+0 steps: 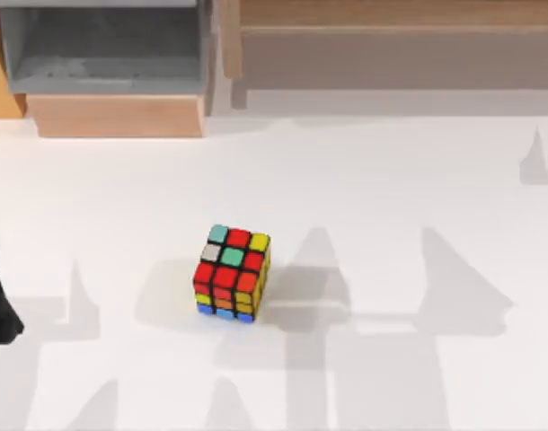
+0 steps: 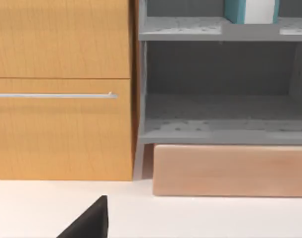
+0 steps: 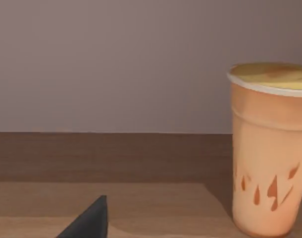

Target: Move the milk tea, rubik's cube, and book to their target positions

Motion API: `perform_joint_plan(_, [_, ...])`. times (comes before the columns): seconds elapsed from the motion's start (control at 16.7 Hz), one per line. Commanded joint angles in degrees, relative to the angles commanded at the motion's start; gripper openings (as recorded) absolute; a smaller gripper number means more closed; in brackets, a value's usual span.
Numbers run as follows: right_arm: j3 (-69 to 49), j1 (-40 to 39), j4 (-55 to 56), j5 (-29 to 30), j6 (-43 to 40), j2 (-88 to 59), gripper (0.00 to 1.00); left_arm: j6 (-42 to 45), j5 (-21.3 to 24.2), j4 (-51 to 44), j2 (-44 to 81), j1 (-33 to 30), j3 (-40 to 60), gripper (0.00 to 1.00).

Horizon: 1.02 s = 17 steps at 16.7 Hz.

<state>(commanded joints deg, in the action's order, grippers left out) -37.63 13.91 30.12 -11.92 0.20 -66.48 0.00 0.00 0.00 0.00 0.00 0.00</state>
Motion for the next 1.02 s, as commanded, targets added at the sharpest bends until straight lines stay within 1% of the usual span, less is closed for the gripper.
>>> perform_joint_plan(0.24, [-11.5,4.0,9.2,-3.9,0.0,-22.9,1.0,0.0,0.0,0.0,0.0,0.0,0.0,1.0])
perform_joint_plan(0.48, [-19.5,6.7,15.6,-6.6,0.0,-36.7,1.0,0.0,0.0,0.0,0.0,0.0,0.0,1.0])
perform_joint_plan(0.66, [-22.1,7.6,17.7,-7.5,0.1,-40.7,1.0,0.0,0.0,0.0,0.0,0.0,0.0,1.0])
perform_joint_plan(1.02, [-22.1,7.3,17.6,-7.4,0.1,-40.8,1.0,0.0,0.0,0.0,0.0,0.0,0.0,1.0])
